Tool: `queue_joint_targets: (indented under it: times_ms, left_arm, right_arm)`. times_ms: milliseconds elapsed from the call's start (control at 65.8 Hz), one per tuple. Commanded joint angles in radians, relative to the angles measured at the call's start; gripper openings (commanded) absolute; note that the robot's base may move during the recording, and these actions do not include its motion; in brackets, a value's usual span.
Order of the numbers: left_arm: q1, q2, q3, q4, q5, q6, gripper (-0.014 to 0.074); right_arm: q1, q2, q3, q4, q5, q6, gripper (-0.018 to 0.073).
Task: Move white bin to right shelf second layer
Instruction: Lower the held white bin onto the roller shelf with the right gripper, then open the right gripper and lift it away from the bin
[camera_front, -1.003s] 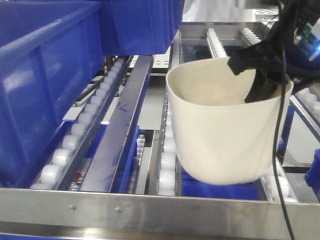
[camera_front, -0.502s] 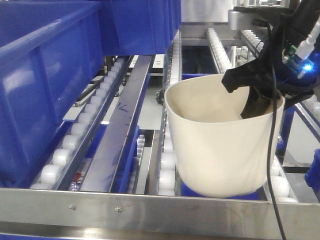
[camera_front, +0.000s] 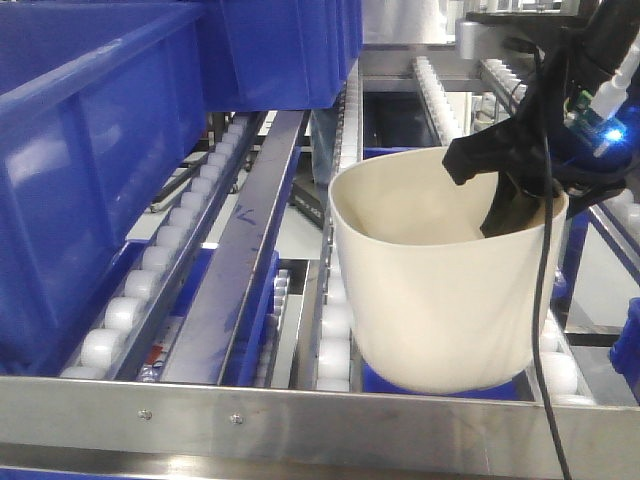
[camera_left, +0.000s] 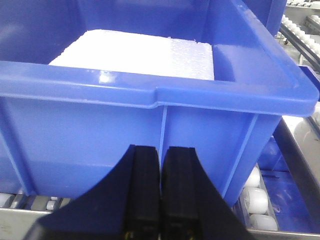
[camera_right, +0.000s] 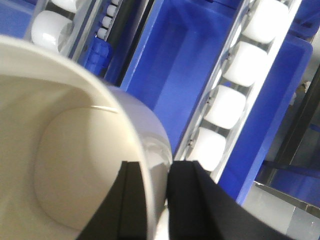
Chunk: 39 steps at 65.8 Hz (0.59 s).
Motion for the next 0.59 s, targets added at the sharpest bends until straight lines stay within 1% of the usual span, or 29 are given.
queue_joint_targets:
  times_ms: [0,91,167,258,578]
  left_arm:
    - [-0.003,-0.021,0.027,-0.003,-0.089,-0.01,0.0085]
    - [-0.003,-0.021,0.027,-0.003,-0.089,-0.01,0.0085]
    - [-0.003,-0.021,0.027,-0.003,-0.089,-0.01,0.0085]
    - [-0.003,-0.021,0.027,-0.003,-0.089,-0.01,0.0085]
    - [-0.003,-0.021,0.027,-0.003,-0.089,-0.01,0.0085]
  right_arm:
    - [-0.001,-0.037,-0.032,-0.006,-0.059,-0.001,0.0104]
    - [-0.001,-0.037,-0.032,-0.006,-0.06,-0.001,0.0211]
    - [-0.001,-0.037,-0.032,-0.006,-0.065,-0.001,0.0349]
    - [-0.001,-0.039,-0.032,-0.006,-0.07,-0.001,0.0434]
    - [-0.001,-0.085,-0.032,-0.006,-0.079,-0.001,0.0445]
